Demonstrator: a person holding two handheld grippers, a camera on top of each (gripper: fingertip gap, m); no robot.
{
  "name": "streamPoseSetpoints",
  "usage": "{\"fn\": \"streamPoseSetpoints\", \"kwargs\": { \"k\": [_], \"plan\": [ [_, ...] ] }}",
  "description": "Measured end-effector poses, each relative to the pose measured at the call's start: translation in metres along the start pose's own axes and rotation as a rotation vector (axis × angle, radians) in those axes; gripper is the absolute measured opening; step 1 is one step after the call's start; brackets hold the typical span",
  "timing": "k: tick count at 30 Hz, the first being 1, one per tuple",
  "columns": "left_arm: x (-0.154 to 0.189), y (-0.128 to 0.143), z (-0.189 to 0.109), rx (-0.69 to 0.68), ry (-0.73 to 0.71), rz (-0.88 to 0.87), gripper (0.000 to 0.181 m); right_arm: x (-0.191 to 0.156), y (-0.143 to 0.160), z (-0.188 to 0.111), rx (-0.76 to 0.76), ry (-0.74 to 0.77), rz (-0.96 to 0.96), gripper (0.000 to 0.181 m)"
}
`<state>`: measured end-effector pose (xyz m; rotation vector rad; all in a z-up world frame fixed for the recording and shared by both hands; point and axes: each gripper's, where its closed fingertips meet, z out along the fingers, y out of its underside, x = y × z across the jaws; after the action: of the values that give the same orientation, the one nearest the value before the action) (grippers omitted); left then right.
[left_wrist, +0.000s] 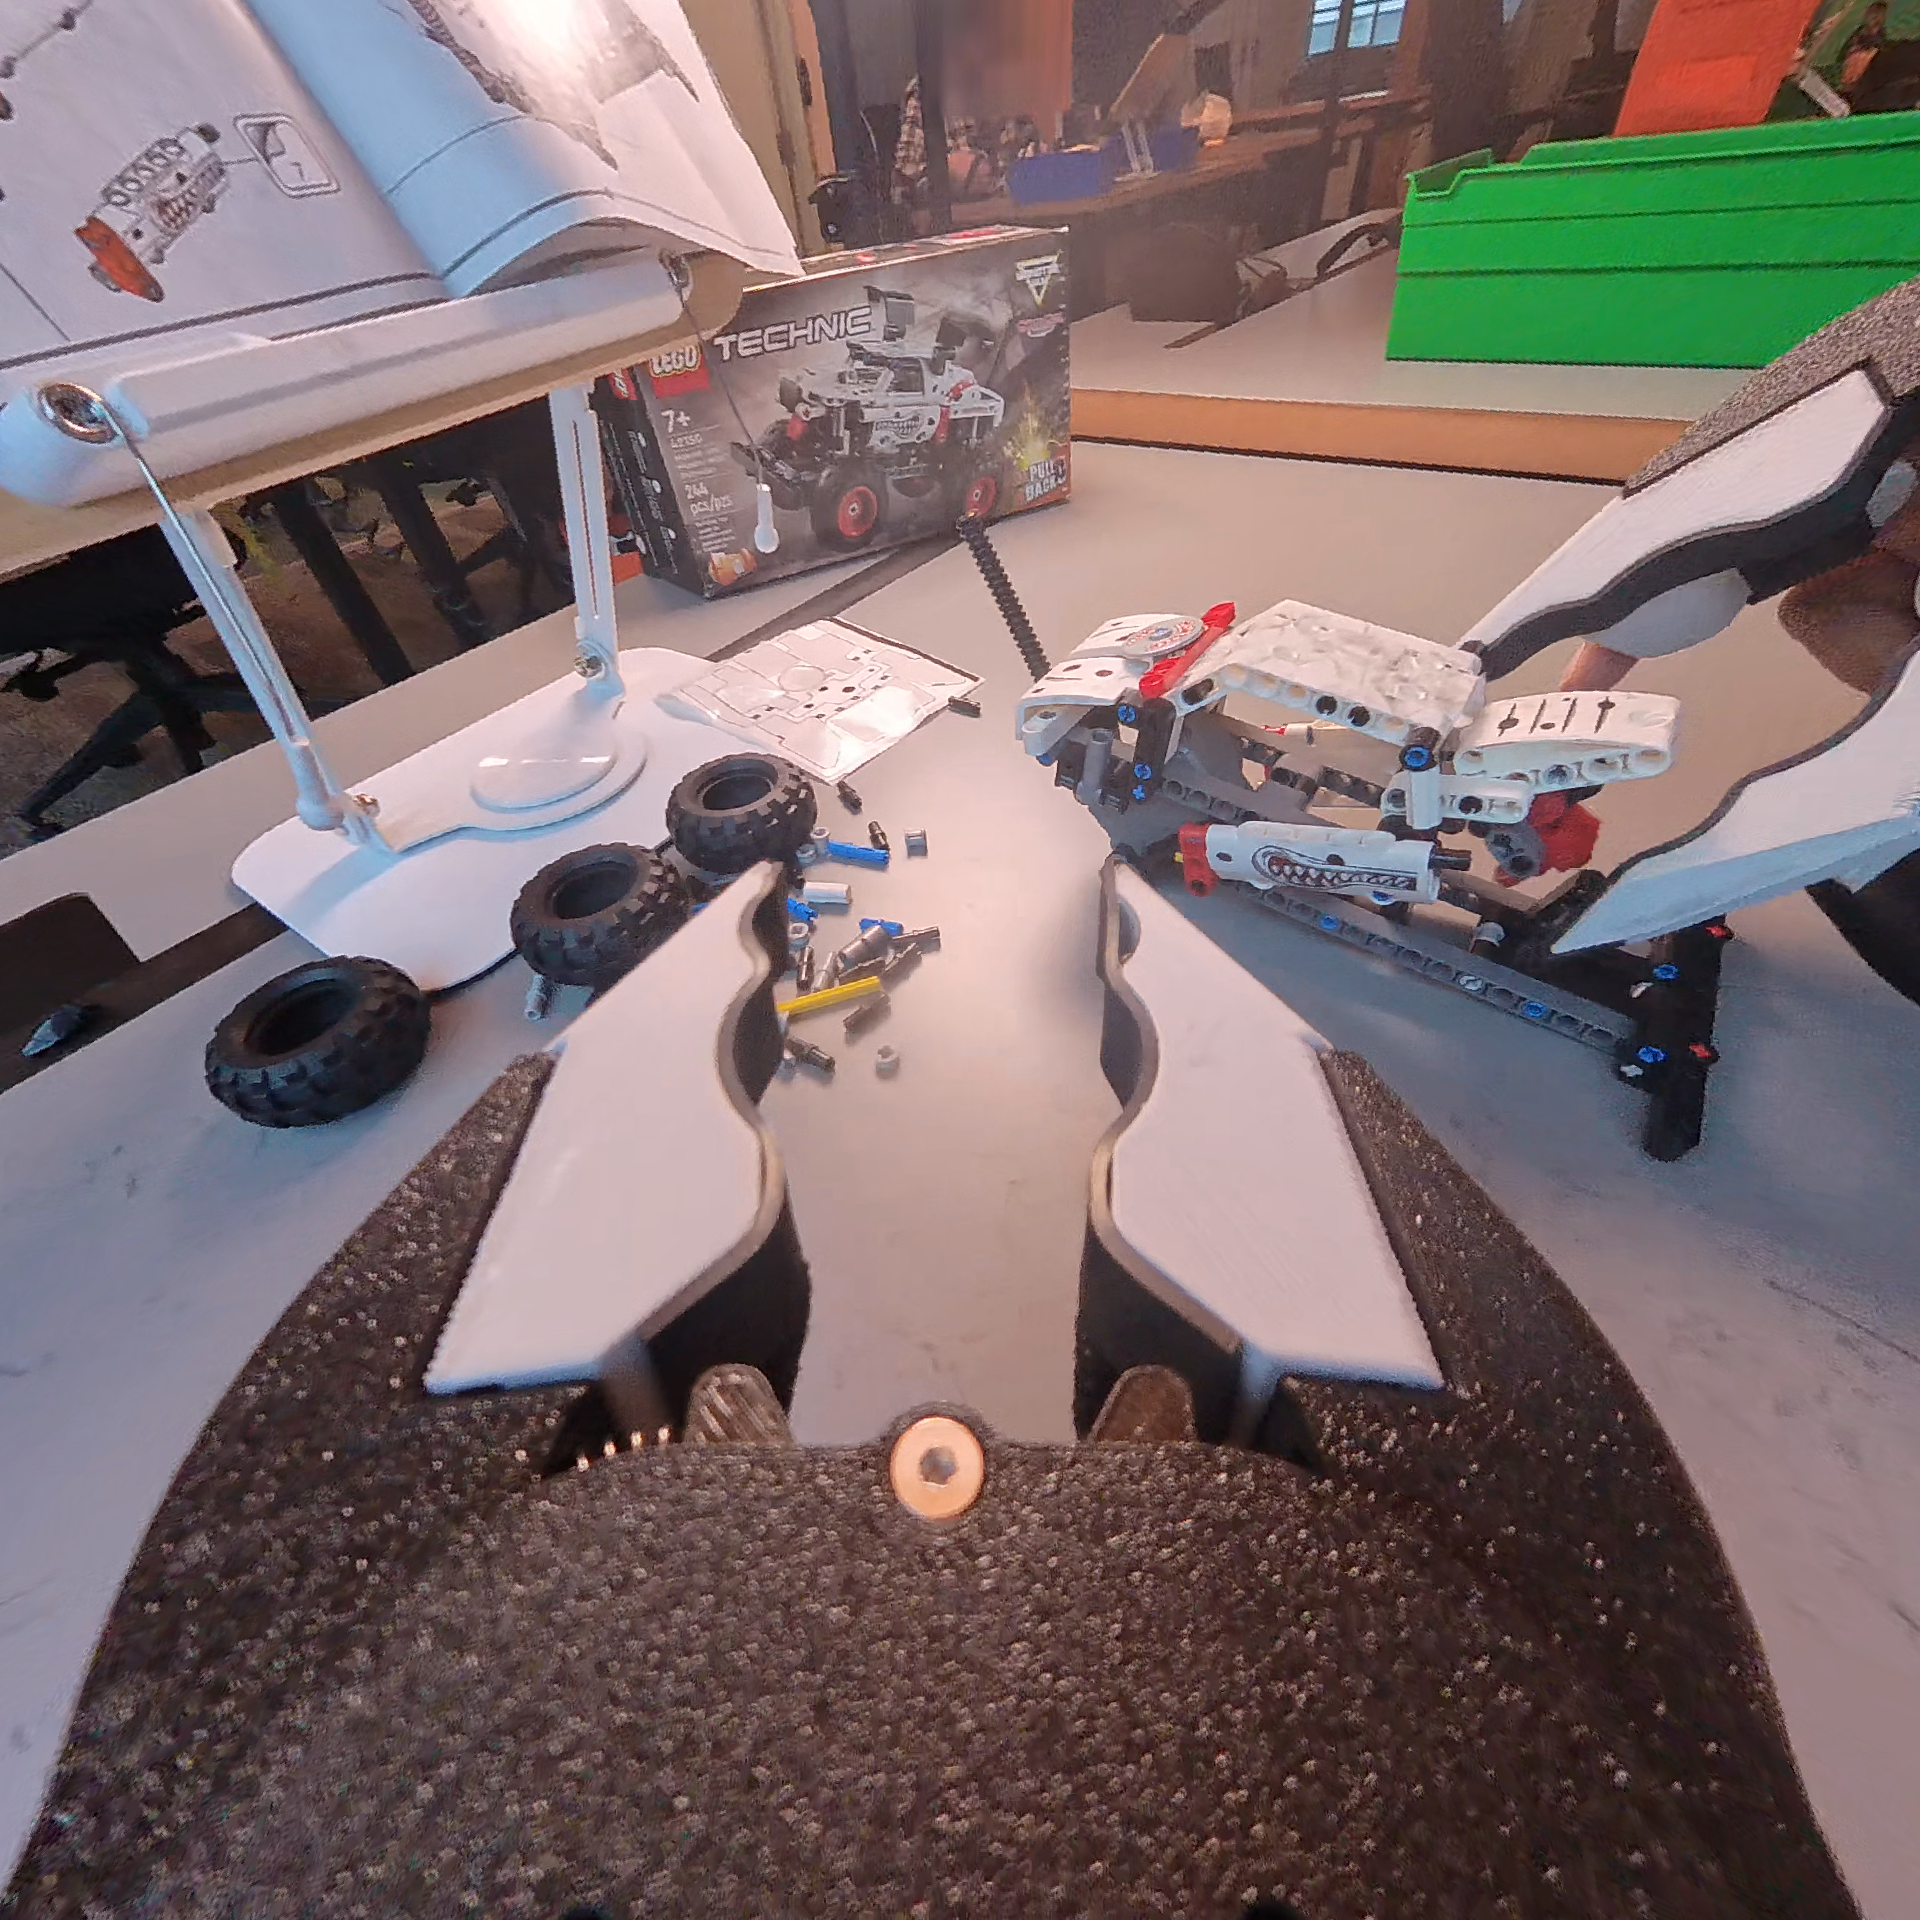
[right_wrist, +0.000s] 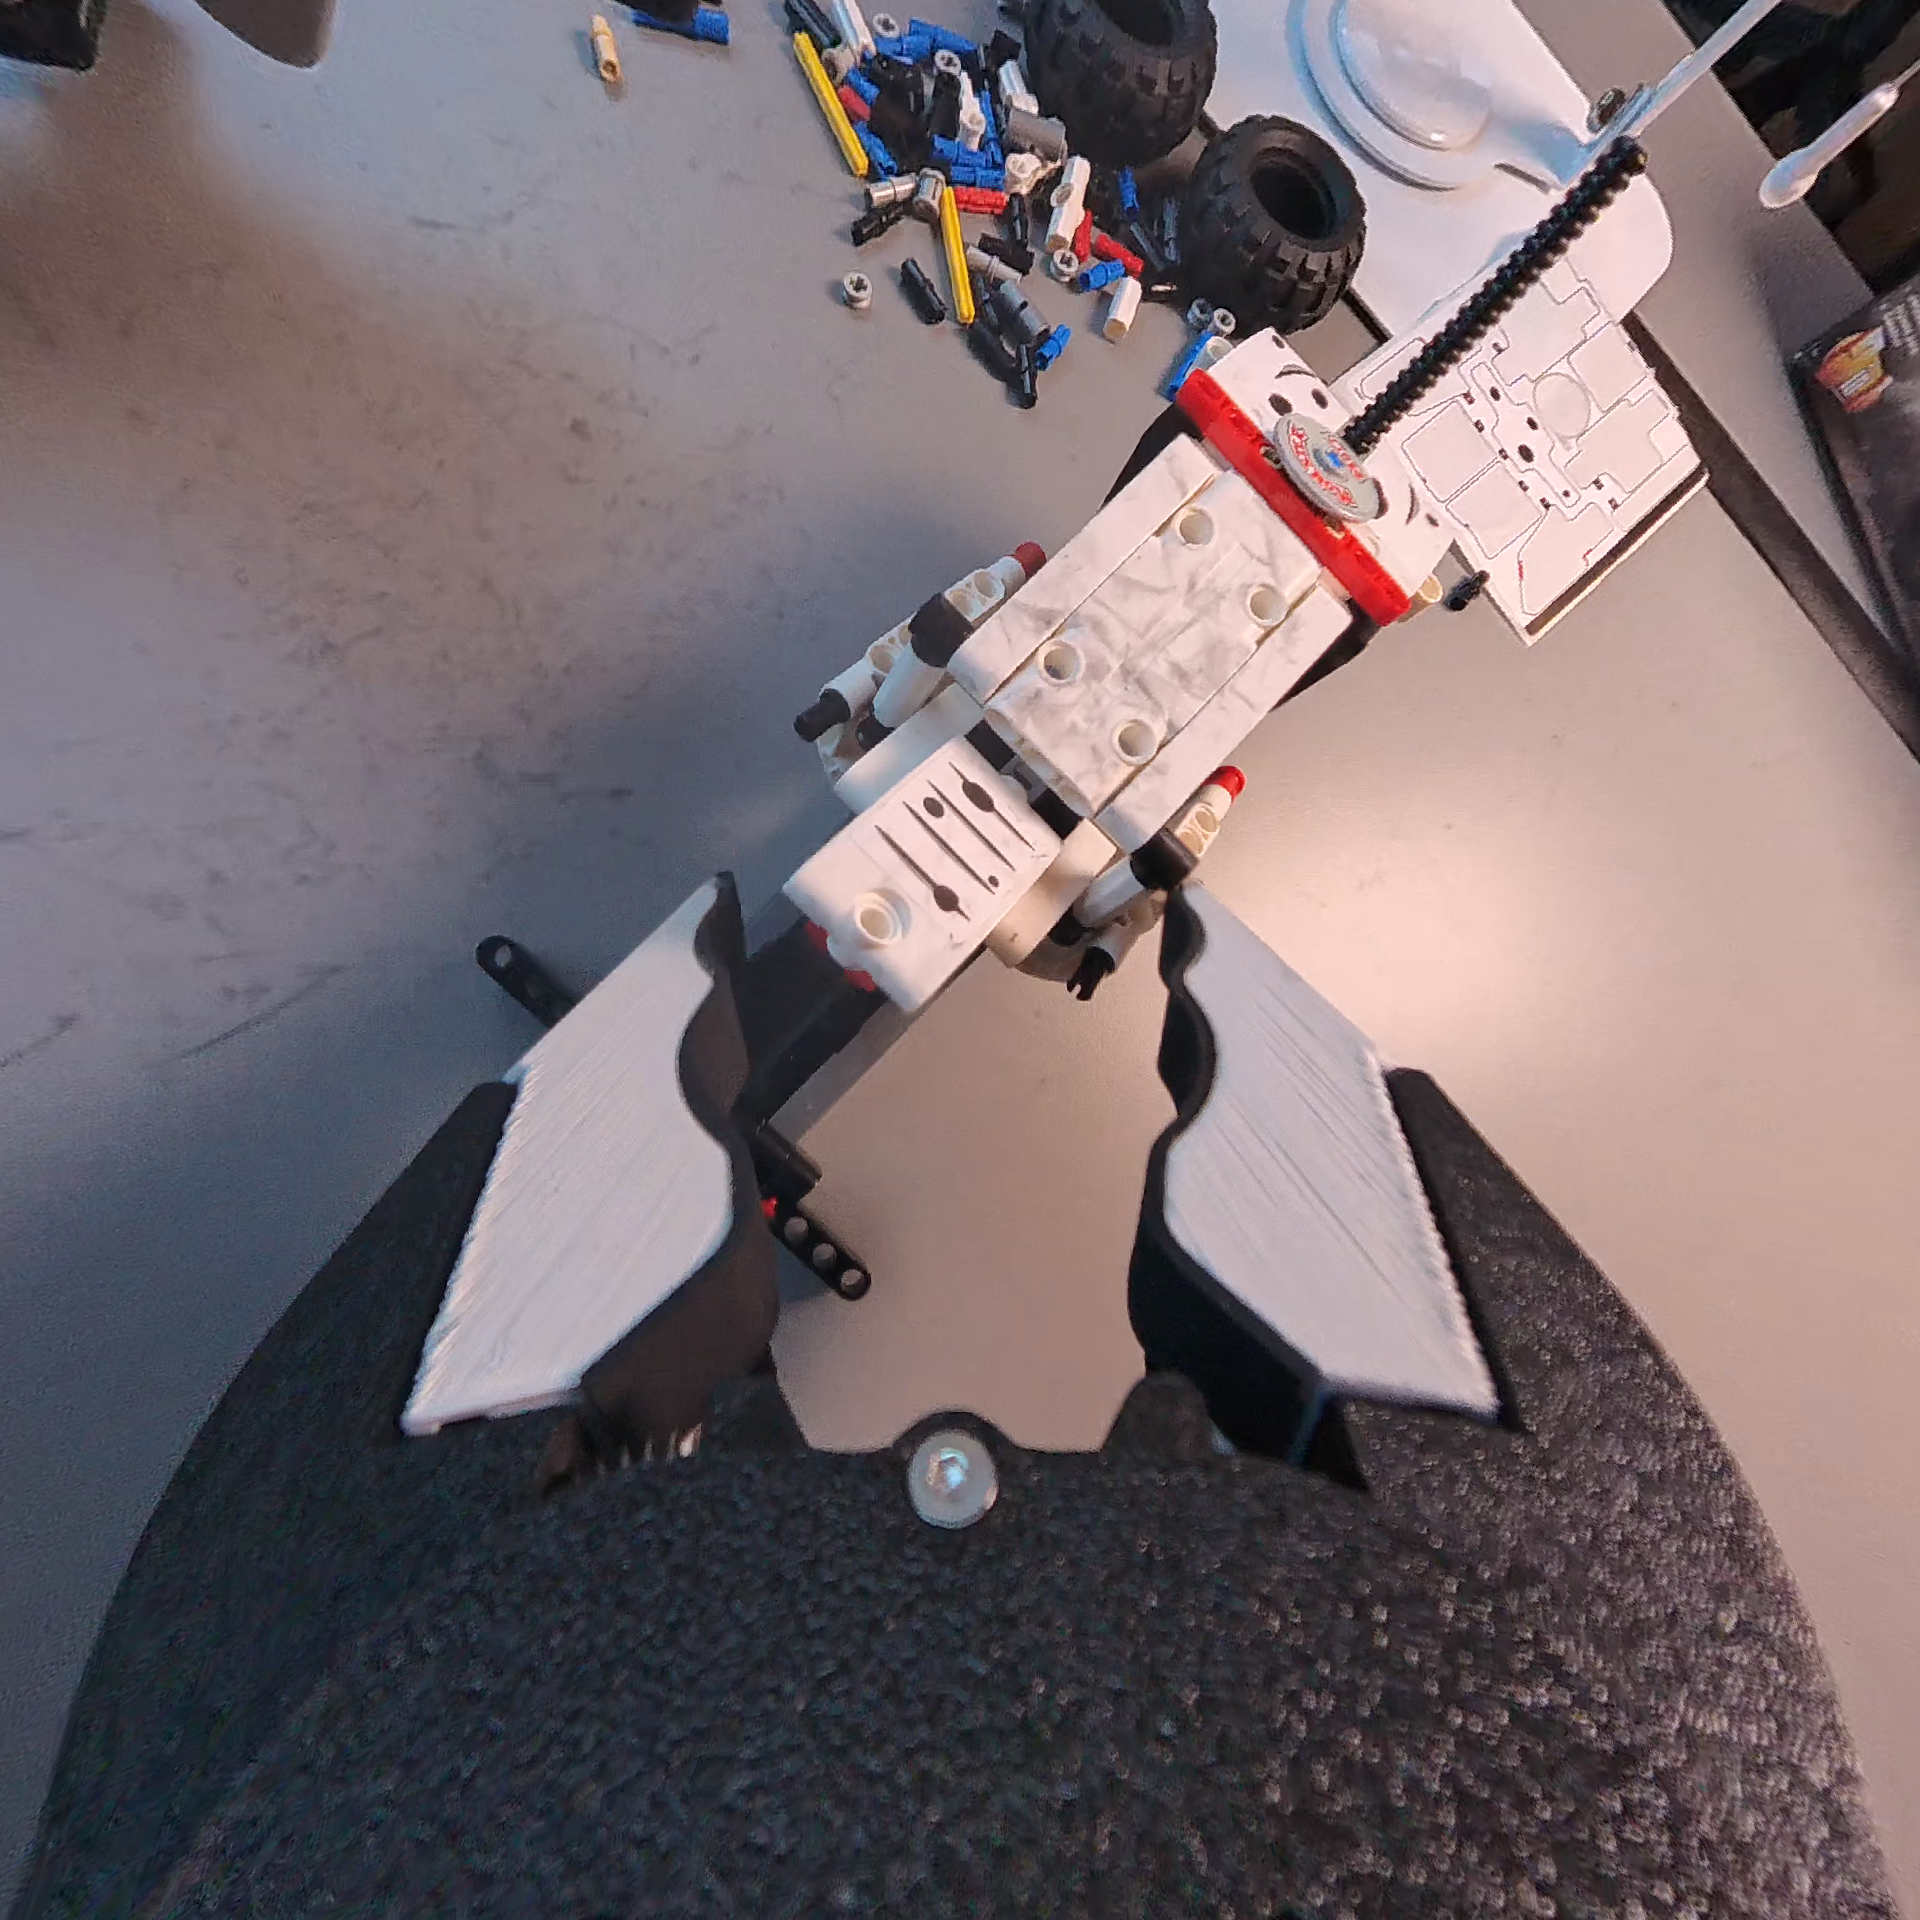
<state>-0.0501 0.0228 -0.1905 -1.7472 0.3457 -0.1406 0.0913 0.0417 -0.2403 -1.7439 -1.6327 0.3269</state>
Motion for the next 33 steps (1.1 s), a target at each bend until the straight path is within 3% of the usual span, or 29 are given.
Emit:
{"fn": "streamPoseSetpoints", "kwargs": {
  "k": [4,8,12,16,22,27,33],
  "plan": [
    [0.006,0.000,0.001,0.001,0.027,-0.007,0.058,-0.007,0.001,-0.010,0.001,-0.008,-0.041,0.065],
    [0.011,0.001,0.003,0.001,0.051,-0.005,0.059,-0.039,-0.011,-0.011,0.029,-0.067,-0.178,0.059],
    [0.011,-0.006,-0.001,0.041,0.071,-0.038,0.059,-0.077,-0.040,-0.003,0.159,-0.172,-0.348,0.058],
    [0.005,-0.013,-0.008,0.081,0.090,-0.093,0.060,-0.095,-0.064,0.000,0.352,-0.274,-0.414,0.052],
    [0.005,-0.016,-0.013,0.084,0.138,-0.136,0.064,-0.071,-0.077,-0.014,0.534,-0.264,-0.260,0.036],
    [0.024,-0.022,-0.017,0.075,0.275,-0.167,0.073,-0.050,-0.092,-0.036,0.722,-0.215,-0.174,0.027],
    [0.044,-0.021,-0.022,-0.018,0.389,-0.105,0.098,-0.017,-0.104,-0.056,0.899,-0.200,0.035,0.028]
  ]
}}
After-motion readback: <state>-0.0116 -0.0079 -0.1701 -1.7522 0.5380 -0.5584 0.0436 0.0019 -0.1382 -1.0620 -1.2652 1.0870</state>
